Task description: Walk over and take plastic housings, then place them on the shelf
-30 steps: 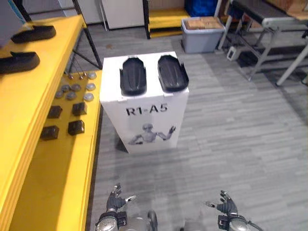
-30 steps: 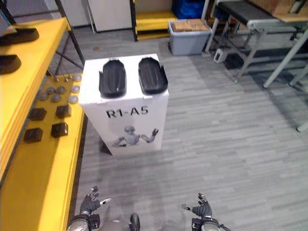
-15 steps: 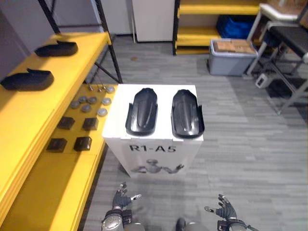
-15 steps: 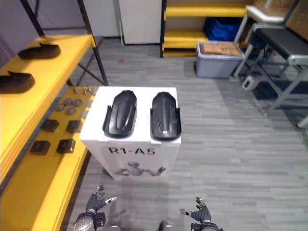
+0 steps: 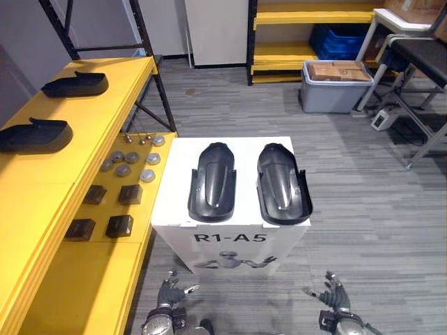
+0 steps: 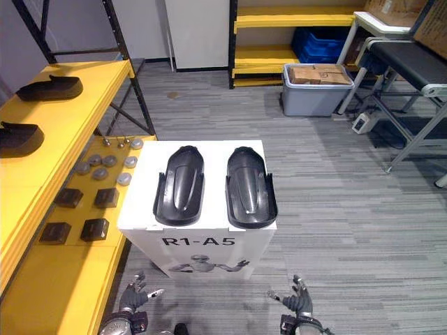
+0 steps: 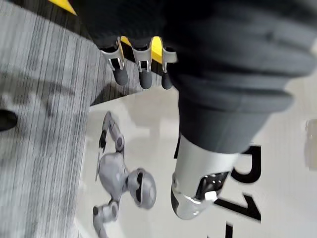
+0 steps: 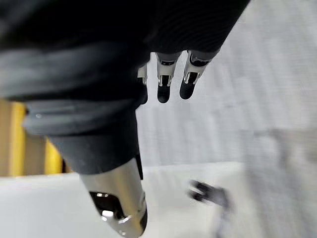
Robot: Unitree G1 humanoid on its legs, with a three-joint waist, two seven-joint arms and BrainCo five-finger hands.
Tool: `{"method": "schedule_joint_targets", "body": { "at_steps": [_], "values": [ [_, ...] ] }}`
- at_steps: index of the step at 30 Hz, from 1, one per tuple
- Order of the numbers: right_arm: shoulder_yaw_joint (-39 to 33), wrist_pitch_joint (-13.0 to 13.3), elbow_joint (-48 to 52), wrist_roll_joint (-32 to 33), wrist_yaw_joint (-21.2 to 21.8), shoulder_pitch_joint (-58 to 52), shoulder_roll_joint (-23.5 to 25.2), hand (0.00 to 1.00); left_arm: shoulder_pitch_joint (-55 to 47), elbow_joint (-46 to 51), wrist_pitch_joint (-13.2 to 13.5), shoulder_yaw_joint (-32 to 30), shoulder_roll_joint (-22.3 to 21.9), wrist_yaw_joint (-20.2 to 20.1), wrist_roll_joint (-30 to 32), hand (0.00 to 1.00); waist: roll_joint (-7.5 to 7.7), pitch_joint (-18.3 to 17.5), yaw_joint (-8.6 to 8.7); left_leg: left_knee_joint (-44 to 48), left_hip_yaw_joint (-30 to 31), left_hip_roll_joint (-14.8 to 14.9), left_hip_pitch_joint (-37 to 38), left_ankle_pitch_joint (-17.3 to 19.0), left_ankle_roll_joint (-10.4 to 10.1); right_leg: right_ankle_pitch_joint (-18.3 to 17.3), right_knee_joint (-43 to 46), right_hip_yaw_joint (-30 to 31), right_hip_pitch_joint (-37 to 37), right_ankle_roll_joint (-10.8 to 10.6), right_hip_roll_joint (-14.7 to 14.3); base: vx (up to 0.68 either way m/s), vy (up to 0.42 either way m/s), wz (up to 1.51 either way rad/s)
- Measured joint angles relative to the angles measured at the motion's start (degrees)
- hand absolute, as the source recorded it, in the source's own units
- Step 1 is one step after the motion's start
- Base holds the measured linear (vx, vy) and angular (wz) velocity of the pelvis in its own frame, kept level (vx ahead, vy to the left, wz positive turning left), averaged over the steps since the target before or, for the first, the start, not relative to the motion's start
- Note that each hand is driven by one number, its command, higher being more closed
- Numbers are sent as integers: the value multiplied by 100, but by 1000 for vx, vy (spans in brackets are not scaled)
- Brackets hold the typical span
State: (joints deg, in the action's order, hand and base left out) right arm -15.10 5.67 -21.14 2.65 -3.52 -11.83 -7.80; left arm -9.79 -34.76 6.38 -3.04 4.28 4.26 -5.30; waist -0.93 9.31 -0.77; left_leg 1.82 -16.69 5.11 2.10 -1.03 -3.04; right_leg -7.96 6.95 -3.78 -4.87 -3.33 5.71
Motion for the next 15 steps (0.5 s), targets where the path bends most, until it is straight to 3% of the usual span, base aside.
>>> {"method": "schedule_joint_targets", "body": {
  "at_steps": [2, 6, 15],
  "values": [
    [-280, 3, 794, -184, -13, -139, -296, 0, -40, 4, -1, 1, 18, -30, 49, 0, 16, -33, 17, -113, -14, -21, 59, -14, -3, 0, -14, 20, 2, 0, -6, 88, 32, -2],
    [-690, 7, 1431, -729, -51, -70, -669, 0, -241, 10, 0, 6, 88, -143, 224, 0, 98, -130, 149, -247, 18, -29, 113, -27, -8, 3, -15, 39, 1, 1, -36, 68, 9, 3],
    [-369, 19, 1324, -1329, -279, 1098, -1442, 0, -348, -17, 10, 91, 212, -220, 223, 0, 112, -198, 237, -334, 99, -31, 104, -32, -1, 30, 20, 141, 50, 23, -67, 16, 0, 2]
  ]
}}
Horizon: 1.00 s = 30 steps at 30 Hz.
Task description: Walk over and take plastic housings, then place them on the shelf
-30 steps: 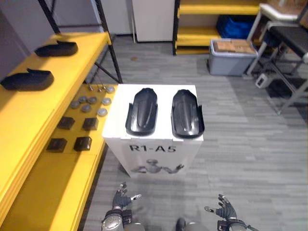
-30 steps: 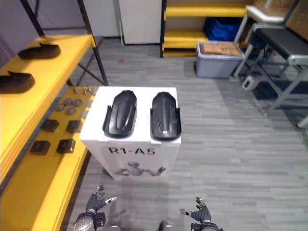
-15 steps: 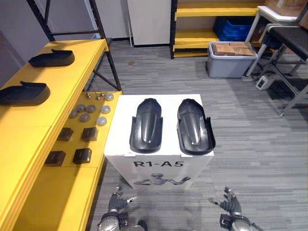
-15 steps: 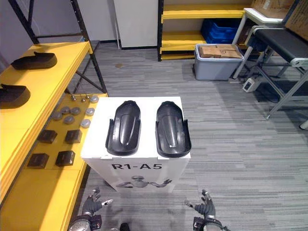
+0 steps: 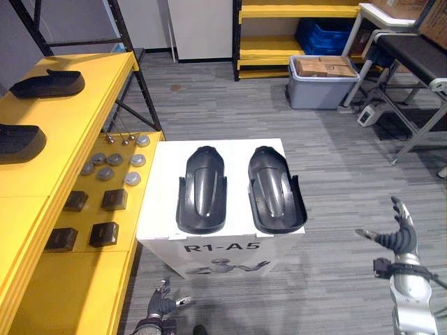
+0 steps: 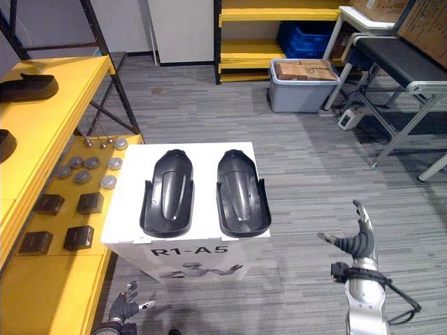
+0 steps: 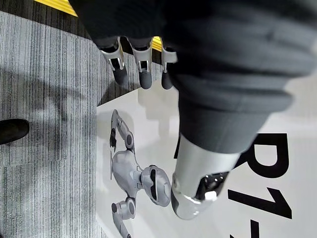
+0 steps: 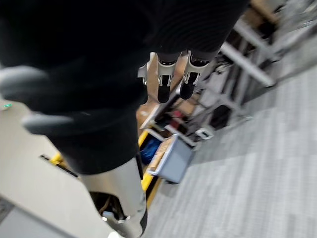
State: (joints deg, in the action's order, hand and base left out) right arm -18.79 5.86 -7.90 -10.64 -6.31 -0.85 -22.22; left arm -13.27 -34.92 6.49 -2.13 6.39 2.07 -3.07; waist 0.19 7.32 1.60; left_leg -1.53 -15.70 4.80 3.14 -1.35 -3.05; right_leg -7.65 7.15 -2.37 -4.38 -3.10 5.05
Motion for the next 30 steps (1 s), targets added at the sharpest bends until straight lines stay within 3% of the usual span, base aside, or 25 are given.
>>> {"method": "schedule_joint_targets", "body": {
  "at_steps": [12, 15, 22, 25, 26, 30],
  "values": [
    [1042, -101, -1724, -245, -232, 1484, -33, 0, 12, -228, 8, 384, -57, 12, -14, 0, -119, 6, -142, -50, 389, -70, -152, -171, 152, 358, -186, -168, -83, 10, 31, -27, 21, 16],
    [1327, -231, -2136, -443, -258, 1752, 18, 0, 12, -232, 13, 429, -133, 21, -15, 0, -181, 46, -250, -281, 509, -104, -154, -404, 161, 366, -185, -215, -41, -1, 34, -107, 14, 20],
    [1538, -488, -3018, -826, -316, 2512, 298, 0, 39, -249, 12, 543, -156, 94, -23, 0, -263, 255, -257, -374, 592, -143, -303, -600, 90, 301, -306, -286, 55, -42, 59, -131, -5, 0],
    [1424, -672, -3366, -984, -382, 2844, 382, 0, 163, -408, 6, 589, -207, 159, -46, 0, -367, 320, -246, -376, 670, -142, -366, -617, 41, 278, -373, -286, 102, -39, 46, -151, 11, 0],
    [1419, -754, -3466, -1060, -419, 2941, 417, 100, 184, -458, 6, 589, -216, 197, -119, 0, -366, 321, -250, -376, 689, -136, -368, -611, 43, 257, -378, -283, 99, -72, 36, -72, 12, 0],
    [964, -871, -3942, -1064, -516, 3256, 632, 100, 247, -498, 1, 589, -218, 259, -247, 0, -332, 335, -258, -375, 773, -172, -413, -604, 32, 256, -424, -160, 108, -73, 23, -22, 7, 3]
  ]
}}
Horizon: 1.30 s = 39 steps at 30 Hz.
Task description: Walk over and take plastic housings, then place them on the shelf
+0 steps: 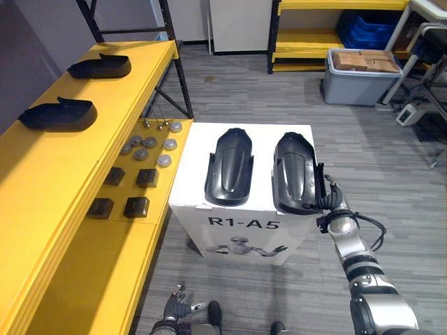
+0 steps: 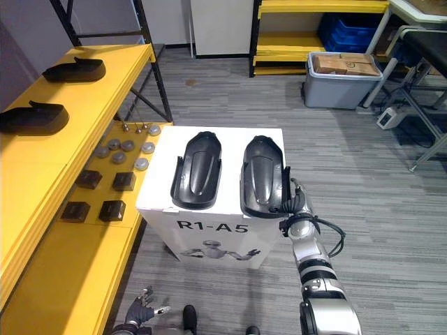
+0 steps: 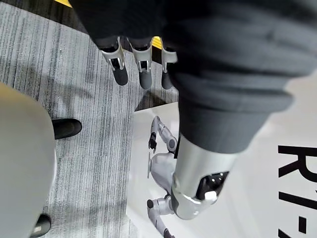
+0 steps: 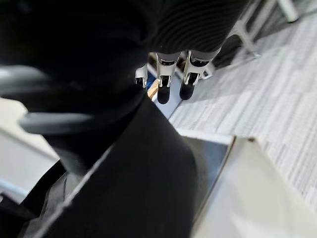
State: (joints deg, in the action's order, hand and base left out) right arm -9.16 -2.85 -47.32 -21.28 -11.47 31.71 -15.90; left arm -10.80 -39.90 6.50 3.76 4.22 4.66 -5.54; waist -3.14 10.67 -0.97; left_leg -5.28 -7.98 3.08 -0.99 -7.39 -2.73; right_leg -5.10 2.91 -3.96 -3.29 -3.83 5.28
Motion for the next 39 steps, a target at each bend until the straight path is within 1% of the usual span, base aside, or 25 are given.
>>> {"method": "schedule_joint_targets", "body": {
  "at_steps": [3, 5, 7, 13, 15, 16, 19, 23, 27, 30, 33, 34, 35, 37, 39],
  "values": [
    [-124, -22, -135, 31, -79, 33, 16, 100, 27, -1, 0, -3, 7, 2, -3, 0, 20, 12, -8, 1, -3, -28, -1, 1, -12, -4, -6, 21, -1, -8, 31, 45, 27, -1],
    [-220, -26, -152, 80, -133, 73, -13, 100, 42, -16, -1, -3, 21, -1, -5, 0, 56, 11, -10, 2, -10, -52, 0, -24, 15, 38, -13, 32, -2, 15, 42, 79, 14, -2],
    [-221, -26, -314, 275, -151, 216, -21, 100, 68, -29, -1, 0, 42, -5, -4, 0, 111, 7, 1, 5, -20, -34, 31, -38, 34, 41, -43, 44, -50, 18, 16, 101, -16, -6],
    [-154, -68, -312, 399, -61, 227, 66, 100, 156, -121, -2, 7, 35, -8, -5, 0, 112, 8, -12, 5, -120, 83, 114, -38, 29, 54, -32, 171, -85, 39, -90, 53, -39, -13],
    [-78, -103, -213, 398, -38, 191, 122, 100, 163, -120, -2, 7, 23, -10, -5, 0, 110, 9, 6, 4, -143, 105, 160, -38, 28, 55, -27, 185, -114, 41, -109, 11, -33, -13],
    [-75, -119, -116, 397, -23, 143, 140, 100, 165, -117, -2, 7, 15, -11, -5, 0, 110, 9, 6, 3, -142, 109, 179, -37, 27, 55, -28, 185, -131, 41, -111, 0, 0, 0],
    [105, -176, 741, 366, 11, -332, 246, 100, 160, -100, -9, -3, -7, -13, -4, 0, 111, 10, 2, 2, -135, 128, 213, 9, -32, 53, -35, 186, -125, 43, -127, -46, 3, -1],
    [69, -231, 2137, 157, -2, -1006, 531, 100, 138, 85, -51, -170, -26, -13, 4, 0, 112, 11, 17, 1, -121, 94, 192, 22, -29, 51, -43, 193, -97, 41, -87, -52, 29, -1],
    [-217, -223, 3435, -142, -296, -1459, 695, 100, 21, 649, -44, -499, -22, 4, 13, 0, 116, 8, 24, 2, -90, 77, 172, 21, -29, 53, -46, 185, -76, 36, -56, -56, 30, 3],
    [-220, -207, 3913, -262, -395, -1629, 692, 100, -50, 998, -47, -648, -25, 16, 16, 0, 120, 6, 21, 3, -87, 85, 170, 21, -28, 56, -48, 185, -76, 32, -51, -12, 7, 0],
    [-256, -146, 4339, -279, -491, -1760, 777, 100, -238, 1897, -50, -940, -148, 100, 3, 0, 131, -1, 16, 7, -61, 65, 148, 16, -25, 58, -47, 160, -80, 31, -57, 9, 3, 4],
    [-337, -114, 4552, -283, -563, -1832, 870, 100, -299, 2402, -35, -1107, -248, 180, -1, 0, 136, -7, 16, 23, -33, 61, 135, 14, -22, 58, -49, 152, -85, 30, -57, 28, -1, 11],
    [-346, -84, 4715, -312, -595, -1867, 915, 100, -326, 2866, 3, -1234, -298, 258, -22, 0, 142, -13, 22, 26, -5, 59, 121, 10, -19, 58, -51, 133, -87, 30, -58, 29, -2, 10],
    [-325, -81, 4890, -477, -601, -1900, 950, 100, -336, 3460, 76, -1358, -357, 344, -149, 0, 155, -22, 19, 27, 1, 59, 117, 7, -15, 58, -53, 128, -87, 30, -59, 11, -1, 3],
    [-241, -54, 5141, -647, -599, -2040, 1009, 100, -346, 4290, 191, -1367, -393, 478, -227, 0, 179, -62, 17, 27, 35, 56, 117, 6, -14, 57, -53, 101, -104, 30, -58, 24, -1, 7]
  ]
}}
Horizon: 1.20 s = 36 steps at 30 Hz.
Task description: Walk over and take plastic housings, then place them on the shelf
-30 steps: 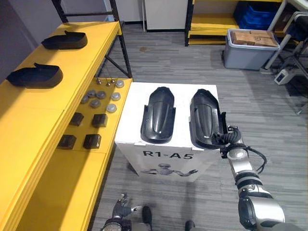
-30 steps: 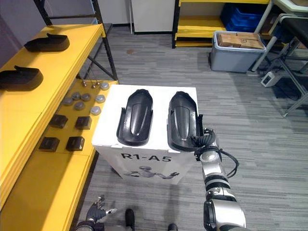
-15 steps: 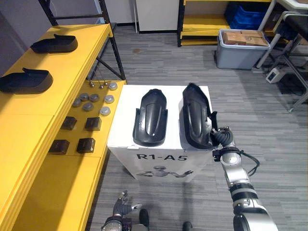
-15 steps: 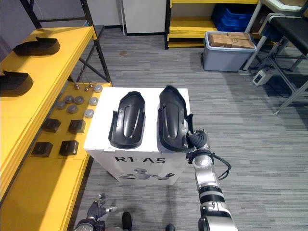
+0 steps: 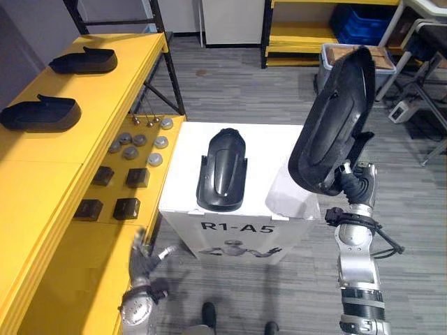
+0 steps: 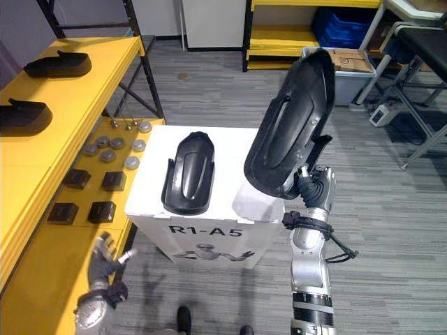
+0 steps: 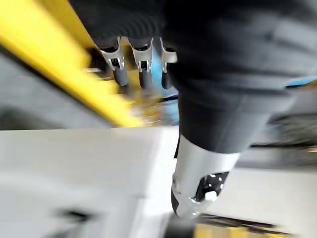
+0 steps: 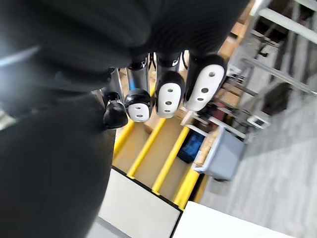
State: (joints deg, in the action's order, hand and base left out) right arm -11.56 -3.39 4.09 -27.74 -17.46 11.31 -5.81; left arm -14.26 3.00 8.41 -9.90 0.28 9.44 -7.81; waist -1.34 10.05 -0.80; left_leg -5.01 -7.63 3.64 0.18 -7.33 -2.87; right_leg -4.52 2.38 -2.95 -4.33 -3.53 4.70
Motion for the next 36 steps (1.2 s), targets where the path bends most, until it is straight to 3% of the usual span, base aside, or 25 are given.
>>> {"method": "schedule_joint_targets", "body": {
  "at_steps": [4, 8, 16, 21, 29, 30, 36],
  "values": [
    [293, 18, 15, -314, 71, -93, 109, 100, 131, 971, 170, 243, -61, 93, -2, 0, 15, -52, 19, 0, 64, -10, 56, -2, 2, -1, 0, -94, -87, -2, 6, -2, -1, 9],
    [846, 21, 16, -564, 200, -193, 140, 100, 311, 1405, 218, 990, -63, 149, -1, 0, 16, -108, 13, -4, 98, -22, 59, -12, 4, -11, 0, -101, -102, -13, 15, -43, 4, 4],
    [1852, 98, 11, -992, 358, -189, 204, 100, 1082, 1106, 211, 2366, 70, -17, -531, 0, 20, -253, 64, -20, 71, -35, 46, -58, 41, -6, 23, -88, -63, -15, 26, -26, 3, -1],
    [2120, 102, -15, -1253, 371, -171, 140, 100, 1476, 652, 157, 2709, 172, -106, -1162, 0, 30, -306, 143, -4, 4, -20, 47, -68, 49, 13, 25, -36, -31, -11, 17, -5, 1, -4],
    [2194, 101, -34, -1482, 363, -174, -254, 100, 1770, 183, -50, 2893, 518, -97, -1570, 0, 29, -429, 293, -11, -66, -2, 24, -94, 64, 72, 24, 69, 38, -15, -1, -16, 3, -6],
    [2218, 101, -34, -1483, 355, -173, -320, 100, 1808, 128, -75, 2919, 566, -96, -1569, 100, 28, -442, 292, -19, -69, 1, 22, -97, 64, 79, 23, 71, 41, -12, -4, -43, 3, -3],
    [2555, 104, -32, -1483, 286, -180, -730, 100, 2064, -425, -250, 2952, 912, -85, -1647, 100, 37, -515, 290, -22, -56, 70, -54, -129, 37, 179, -109, 87, 70, 25, -50, -42, 2, 0]
  ]
}}
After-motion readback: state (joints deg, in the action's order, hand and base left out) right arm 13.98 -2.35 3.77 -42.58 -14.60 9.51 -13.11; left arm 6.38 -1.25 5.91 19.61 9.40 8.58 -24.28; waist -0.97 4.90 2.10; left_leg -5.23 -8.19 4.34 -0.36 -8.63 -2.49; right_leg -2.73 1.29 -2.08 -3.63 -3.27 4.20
